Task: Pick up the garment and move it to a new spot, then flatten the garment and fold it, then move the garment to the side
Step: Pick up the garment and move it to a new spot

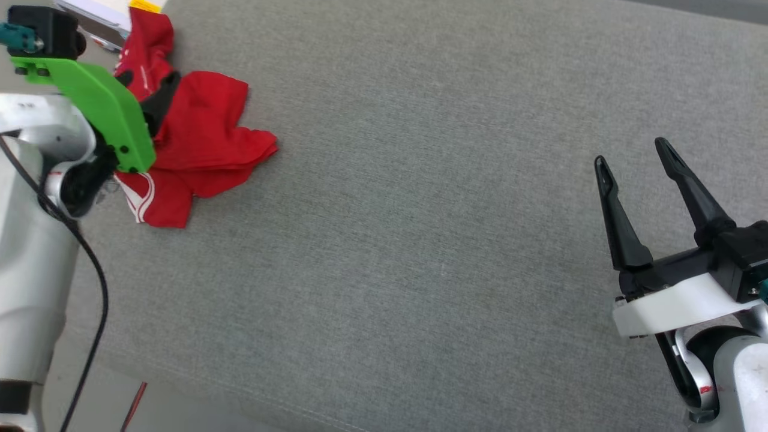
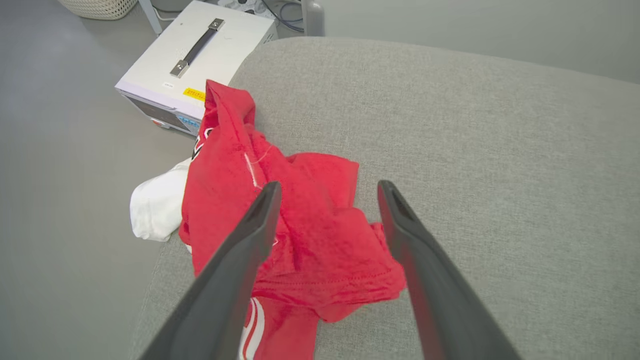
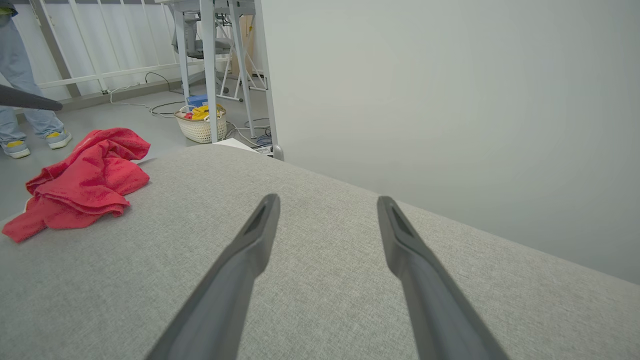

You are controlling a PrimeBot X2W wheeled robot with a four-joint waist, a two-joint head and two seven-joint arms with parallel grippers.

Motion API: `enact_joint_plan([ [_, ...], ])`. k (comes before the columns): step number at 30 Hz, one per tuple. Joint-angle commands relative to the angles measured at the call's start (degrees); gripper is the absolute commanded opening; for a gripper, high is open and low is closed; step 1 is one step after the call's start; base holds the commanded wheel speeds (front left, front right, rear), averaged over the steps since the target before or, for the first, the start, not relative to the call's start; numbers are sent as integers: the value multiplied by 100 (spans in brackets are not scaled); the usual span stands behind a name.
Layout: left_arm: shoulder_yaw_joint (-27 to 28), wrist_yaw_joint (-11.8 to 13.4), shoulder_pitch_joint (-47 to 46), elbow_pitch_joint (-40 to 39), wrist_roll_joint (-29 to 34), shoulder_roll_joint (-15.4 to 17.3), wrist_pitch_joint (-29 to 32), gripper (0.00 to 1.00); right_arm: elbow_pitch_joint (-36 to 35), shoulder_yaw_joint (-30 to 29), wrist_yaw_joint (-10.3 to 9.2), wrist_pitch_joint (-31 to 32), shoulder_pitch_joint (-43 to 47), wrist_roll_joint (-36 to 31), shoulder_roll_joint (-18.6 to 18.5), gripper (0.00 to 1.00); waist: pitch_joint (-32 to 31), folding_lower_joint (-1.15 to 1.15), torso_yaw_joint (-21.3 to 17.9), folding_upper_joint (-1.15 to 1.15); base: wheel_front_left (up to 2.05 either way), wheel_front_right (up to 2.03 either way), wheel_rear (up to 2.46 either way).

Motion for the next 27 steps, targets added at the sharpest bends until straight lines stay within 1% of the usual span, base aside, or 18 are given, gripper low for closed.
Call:
enact_joint_plan([
  [1, -43, -15, -163, 156, -193, 137, 192, 100, -56, -23, -5, -7, -136, -36, -30, 100, 583, -2, -489, 0, 0, 0, 0],
  [3, -64, -15, -328, 513, -481, 315, 485, 100, -117, -46, -5, 3, -228, -40, -73, 100, 814, -2, -600, 0, 0, 0, 0],
  [6, -86, -15, -435, 916, -673, 396, 684, 100, -192, -88, -5, 25, -307, -50, -120, 100, 1034, -2, -679, 0, 0, 0, 0],
  [9, -94, -4, -487, 1326, -772, 391, 810, 100, -264, -123, -5, 40, -356, -48, -160, 100, 1196, -2, -712, 0, 0, 0, 0],
  [13, -190, 128, -502, 1921, -809, 300, 1181, 100, -311, -156, -5, 60, -377, -45, -182, 100, 1304, -2, -708, 0, 0, 0, 0],
  [16, -231, 190, -507, 2187, -860, 205, 1393, 100, -312, -173, -5, 82, -379, -36, -194, 100, 1313, -2, -695, 0, 0, 0, 0],
  [17, -246, 203, -508, 2262, -866, 179, 1430, 67, -312, -179, -5, 91, -382, -33, -193, 100, 1305, -2, -689, 0, 0, 0, 0],
  [18, -264, 205, -503, 2315, -869, 160, 1471, 26, -311, -183, -5, 99, -386, -32, -194, 100, 1296, -2, -684, 0, 0, 0, 0],
  [19, -276, 209, -507, 2360, -867, 141, 1472, 0, -312, -188, -5, 108, -392, -30, -194, 100, 1283, -2, -675, 0, 0, 0, 0],
  [22, -327, 233, -537, 2414, -770, 135, 1275, 0, -296, -193, -5, 131, -393, -31, -186, 100, 1203, -2, -652, 0, 0, 0, 0],
  [27, -408, 337, -646, 2406, -453, 222, 505, 0, -162, -202, -5, 63, -334, -8, -108, 100, 815, -2, -623, 0, 0, 0, 0],
])
